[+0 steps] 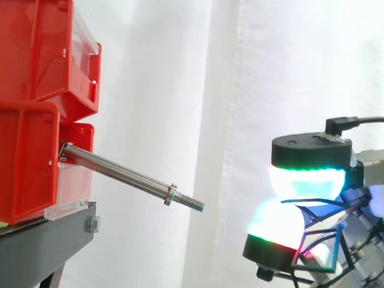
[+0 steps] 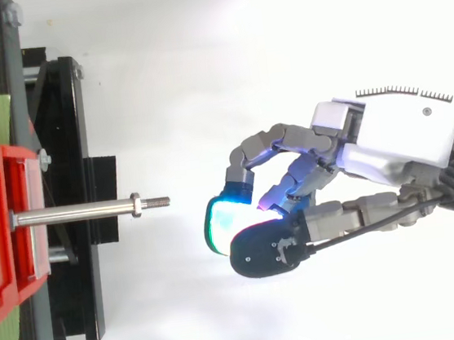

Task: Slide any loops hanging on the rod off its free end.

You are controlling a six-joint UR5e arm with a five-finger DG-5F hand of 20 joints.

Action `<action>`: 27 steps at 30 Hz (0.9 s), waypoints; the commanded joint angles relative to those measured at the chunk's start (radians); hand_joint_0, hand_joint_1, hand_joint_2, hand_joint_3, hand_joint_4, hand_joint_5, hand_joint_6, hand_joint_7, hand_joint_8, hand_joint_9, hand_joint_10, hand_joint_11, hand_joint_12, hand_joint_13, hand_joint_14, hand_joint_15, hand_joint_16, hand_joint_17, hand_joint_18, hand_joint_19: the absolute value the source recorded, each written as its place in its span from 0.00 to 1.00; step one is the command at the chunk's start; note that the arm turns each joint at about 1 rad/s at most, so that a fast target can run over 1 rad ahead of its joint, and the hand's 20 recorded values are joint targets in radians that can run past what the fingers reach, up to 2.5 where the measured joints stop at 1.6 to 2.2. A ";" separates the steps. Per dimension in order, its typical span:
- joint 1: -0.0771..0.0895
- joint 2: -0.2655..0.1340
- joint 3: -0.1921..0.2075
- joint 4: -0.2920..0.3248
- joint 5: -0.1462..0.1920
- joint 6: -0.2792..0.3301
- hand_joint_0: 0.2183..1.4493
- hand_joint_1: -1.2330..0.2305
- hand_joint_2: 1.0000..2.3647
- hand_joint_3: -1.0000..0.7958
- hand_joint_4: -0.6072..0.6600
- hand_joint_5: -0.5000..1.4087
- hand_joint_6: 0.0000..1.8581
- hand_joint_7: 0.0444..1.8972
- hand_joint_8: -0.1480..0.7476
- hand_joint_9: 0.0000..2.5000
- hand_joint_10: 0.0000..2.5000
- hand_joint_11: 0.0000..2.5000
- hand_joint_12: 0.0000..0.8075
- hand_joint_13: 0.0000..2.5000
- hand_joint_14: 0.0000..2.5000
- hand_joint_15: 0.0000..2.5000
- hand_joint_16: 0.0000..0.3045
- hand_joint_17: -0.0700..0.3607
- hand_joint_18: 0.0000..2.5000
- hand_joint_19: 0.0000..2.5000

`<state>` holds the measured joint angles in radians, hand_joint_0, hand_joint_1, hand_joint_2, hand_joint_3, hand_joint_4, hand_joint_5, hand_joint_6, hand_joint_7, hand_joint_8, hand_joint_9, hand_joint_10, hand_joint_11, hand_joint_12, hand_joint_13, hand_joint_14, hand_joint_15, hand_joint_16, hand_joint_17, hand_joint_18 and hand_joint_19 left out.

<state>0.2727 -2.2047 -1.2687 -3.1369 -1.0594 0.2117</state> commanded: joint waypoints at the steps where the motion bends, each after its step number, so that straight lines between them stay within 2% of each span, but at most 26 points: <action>1: 0.000 0.000 0.000 -0.015 0.001 0.000 0.31 0.33 0.02 0.51 0.54 0.17 0.46 0.56 0.52 0.43 0.01 0.28 0.44 0.35 0.00 0.12 0.17 0.44 0.39 0.30; 4: 0.000 0.000 0.000 -0.022 -0.001 0.000 0.31 0.34 0.01 0.52 0.54 0.18 0.46 0.56 0.53 0.44 0.01 0.26 0.47 0.32 0.00 0.09 0.19 0.46 0.40 0.28; 6: 0.000 0.002 0.000 -0.048 -0.004 0.003 0.32 0.33 0.01 0.52 0.52 0.18 0.46 0.57 0.51 0.39 0.01 0.20 0.46 0.27 0.00 0.04 0.19 0.46 0.37 0.25; 12: 0.000 0.031 0.000 -0.111 -0.005 -0.017 0.32 0.33 0.01 0.52 0.52 0.18 0.45 0.57 0.51 0.29 0.00 0.07 0.46 0.24 0.00 0.01 0.19 0.46 0.35 0.23; 14: 0.000 0.049 0.000 -0.146 -0.005 -0.071 0.32 0.33 0.01 0.52 0.53 0.18 0.45 0.57 0.50 0.27 0.00 0.06 0.45 0.24 0.00 0.02 0.19 0.46 0.35 0.24; 17: 0.000 0.056 0.000 -0.161 -0.002 -0.101 0.32 0.34 0.01 0.51 0.52 0.18 0.45 0.57 0.50 0.24 0.00 0.05 0.45 0.24 0.00 0.02 0.19 0.46 0.35 0.24; 21: 0.000 0.076 0.000 -0.164 -0.002 -0.106 0.32 0.34 0.01 0.50 0.51 0.18 0.45 0.56 0.48 0.20 0.00 0.01 0.45 0.24 0.00 0.02 0.19 0.46 0.35 0.24; 27: 0.000 0.083 0.000 -0.189 0.006 -0.107 0.32 0.33 0.01 0.49 0.50 0.18 0.45 0.57 0.46 0.17 0.00 0.00 0.45 0.21 0.00 0.02 0.18 0.45 0.33 0.24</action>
<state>0.2730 -2.1251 -1.2687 -3.3148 -1.0565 0.1053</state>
